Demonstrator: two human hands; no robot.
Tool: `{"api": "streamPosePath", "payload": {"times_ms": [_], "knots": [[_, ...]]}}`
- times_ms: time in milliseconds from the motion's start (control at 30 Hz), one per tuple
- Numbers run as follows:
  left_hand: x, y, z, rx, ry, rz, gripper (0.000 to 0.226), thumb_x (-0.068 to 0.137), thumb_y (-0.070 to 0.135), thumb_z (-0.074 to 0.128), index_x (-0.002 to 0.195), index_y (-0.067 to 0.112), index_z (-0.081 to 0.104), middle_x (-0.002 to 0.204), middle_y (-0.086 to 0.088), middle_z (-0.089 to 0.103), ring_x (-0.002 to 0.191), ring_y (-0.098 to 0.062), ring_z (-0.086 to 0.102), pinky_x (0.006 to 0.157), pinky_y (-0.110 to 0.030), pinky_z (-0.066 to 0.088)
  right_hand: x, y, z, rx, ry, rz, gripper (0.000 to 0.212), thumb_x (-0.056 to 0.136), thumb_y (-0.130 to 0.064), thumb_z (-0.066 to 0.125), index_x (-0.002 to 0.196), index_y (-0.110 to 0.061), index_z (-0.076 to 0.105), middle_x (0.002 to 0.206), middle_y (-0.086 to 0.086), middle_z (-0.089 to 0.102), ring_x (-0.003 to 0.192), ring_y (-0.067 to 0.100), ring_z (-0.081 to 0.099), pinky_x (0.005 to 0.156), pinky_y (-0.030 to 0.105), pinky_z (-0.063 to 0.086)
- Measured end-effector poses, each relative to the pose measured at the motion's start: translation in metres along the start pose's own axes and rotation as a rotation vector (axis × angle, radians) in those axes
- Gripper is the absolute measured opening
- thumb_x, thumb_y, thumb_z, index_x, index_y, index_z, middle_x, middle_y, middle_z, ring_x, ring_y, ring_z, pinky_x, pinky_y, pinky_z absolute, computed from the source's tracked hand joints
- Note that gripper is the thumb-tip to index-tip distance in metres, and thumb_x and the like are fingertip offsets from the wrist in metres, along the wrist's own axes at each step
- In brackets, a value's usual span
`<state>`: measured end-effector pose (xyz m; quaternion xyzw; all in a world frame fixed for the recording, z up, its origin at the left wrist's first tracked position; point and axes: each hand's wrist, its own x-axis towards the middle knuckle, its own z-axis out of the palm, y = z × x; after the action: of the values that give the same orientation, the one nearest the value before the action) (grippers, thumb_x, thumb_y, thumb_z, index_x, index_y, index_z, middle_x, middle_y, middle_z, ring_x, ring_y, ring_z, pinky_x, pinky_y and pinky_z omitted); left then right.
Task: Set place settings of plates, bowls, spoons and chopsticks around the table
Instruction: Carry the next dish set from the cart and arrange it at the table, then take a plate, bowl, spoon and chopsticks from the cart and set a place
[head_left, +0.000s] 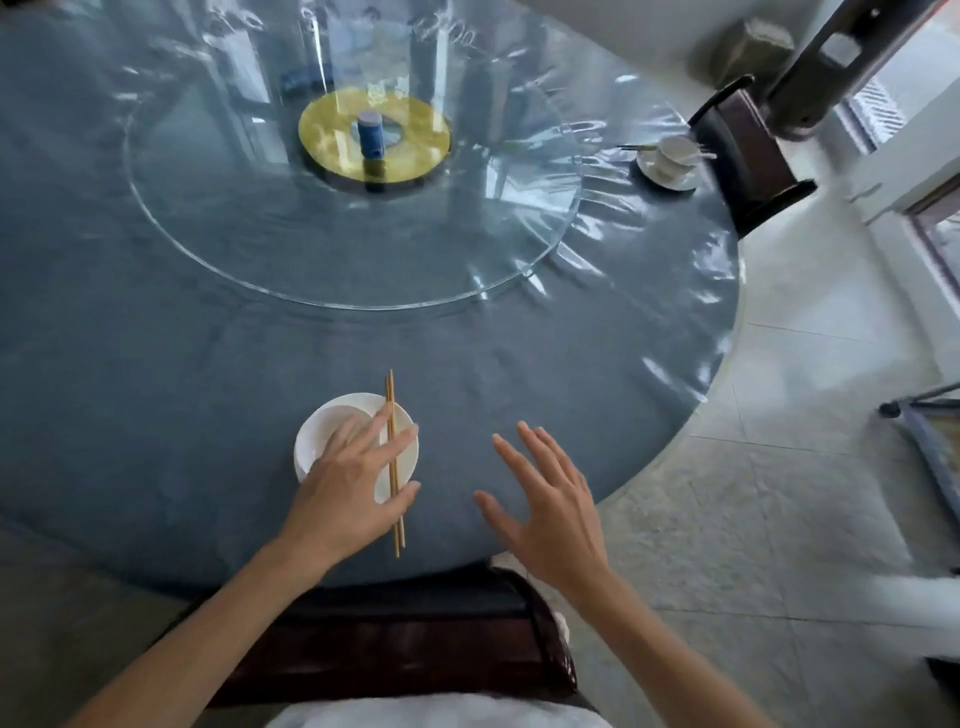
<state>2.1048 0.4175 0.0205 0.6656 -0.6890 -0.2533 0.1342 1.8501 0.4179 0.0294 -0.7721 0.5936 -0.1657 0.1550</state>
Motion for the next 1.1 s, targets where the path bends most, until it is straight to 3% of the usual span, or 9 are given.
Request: {"api": "streamPosePath", "payload": {"times_ms": [100, 200, 367, 567, 733, 933, 1100], "knots": [[-0.002, 0.043, 0.017, 0.115, 0.001, 0.119, 0.074, 0.087, 0.063, 0.059, 0.156, 0.047, 0.036, 0.172, 0.015, 0.01, 0.161, -0.027, 0.002, 0.122, -0.051, 0.028, -0.016, 0.037, -0.024, -0.029, 0.075, -0.039, 0.064, 0.091, -0.064, 0.056, 0.148, -0.034, 0.053, 0.162, 0.0, 0.041, 0.152, 0.022, 0.034, 0.117, 0.042, 0.037], [-0.005, 0.099, 0.05, 0.192, 0.018, 0.236, 0.08, 0.085, 0.072, 0.043, 0.159, 0.047, 0.026, 0.173, 0.014, 0.002, 0.16, -0.028, -0.009, 0.128, -0.053, 0.018, -0.033, 0.086, -0.052, -0.035, 0.143, -0.03, 0.067, 0.09, -0.065, 0.058, 0.149, -0.034, 0.051, 0.163, 0.003, 0.039, 0.153, 0.025, 0.032, 0.117, 0.047, 0.039], [-0.002, 0.22, 0.118, 0.256, 0.04, 0.374, 0.081, 0.087, 0.067, 0.046, 0.161, 0.043, 0.025, 0.174, 0.01, 0.001, 0.16, -0.028, -0.015, 0.126, -0.057, 0.011, -0.065, 0.185, -0.115, -0.088, 0.164, 0.04, 0.074, 0.091, -0.07, 0.054, 0.155, -0.037, 0.04, 0.169, 0.002, 0.025, 0.158, 0.023, 0.016, 0.124, 0.044, 0.028], [0.014, 0.37, 0.173, 0.262, 0.013, 0.522, 0.079, 0.092, 0.071, 0.033, 0.163, 0.044, 0.009, 0.173, 0.015, -0.01, 0.157, -0.021, -0.027, 0.127, -0.053, 0.0, -0.132, 0.298, -0.211, -0.145, 0.229, 0.133, 0.077, 0.091, -0.072, 0.05, 0.159, -0.039, 0.031, 0.172, -0.004, 0.014, 0.159, 0.017, 0.008, 0.123, 0.034, 0.015], [0.033, 0.483, 0.208, 0.262, -0.053, 0.694, 0.08, 0.091, 0.069, 0.034, 0.163, 0.042, 0.01, 0.172, 0.016, -0.015, 0.157, -0.022, -0.025, 0.129, -0.057, -0.001, -0.19, 0.383, -0.275, -0.252, 0.368, 0.218, 0.077, 0.092, -0.072, 0.049, 0.158, -0.036, 0.034, 0.171, -0.001, 0.019, 0.158, 0.022, 0.015, 0.123, 0.046, 0.026], [0.077, 0.588, 0.255, 0.342, -0.09, 0.856, 0.081, 0.091, 0.069, 0.031, 0.163, 0.043, 0.002, 0.172, 0.013, -0.016, 0.157, -0.023, -0.026, 0.128, -0.056, -0.003, -0.232, 0.471, -0.322, -0.35, 0.454, 0.42, 0.077, 0.092, -0.073, 0.045, 0.159, -0.04, 0.027, 0.172, -0.003, 0.017, 0.159, 0.021, 0.01, 0.126, 0.049, 0.011], [0.138, 0.675, 0.312, 0.353, -0.1, 0.953, 0.081, 0.092, 0.066, 0.034, 0.163, 0.043, 0.001, 0.171, 0.014, -0.019, 0.157, -0.023, -0.027, 0.125, -0.053, -0.009, -0.244, 0.557, -0.358, -0.448, 0.408, 0.574, 0.078, 0.092, -0.073, 0.044, 0.16, -0.039, 0.027, 0.171, 0.0, 0.018, 0.159, 0.025, 0.009, 0.126, 0.05, 0.002]]}}
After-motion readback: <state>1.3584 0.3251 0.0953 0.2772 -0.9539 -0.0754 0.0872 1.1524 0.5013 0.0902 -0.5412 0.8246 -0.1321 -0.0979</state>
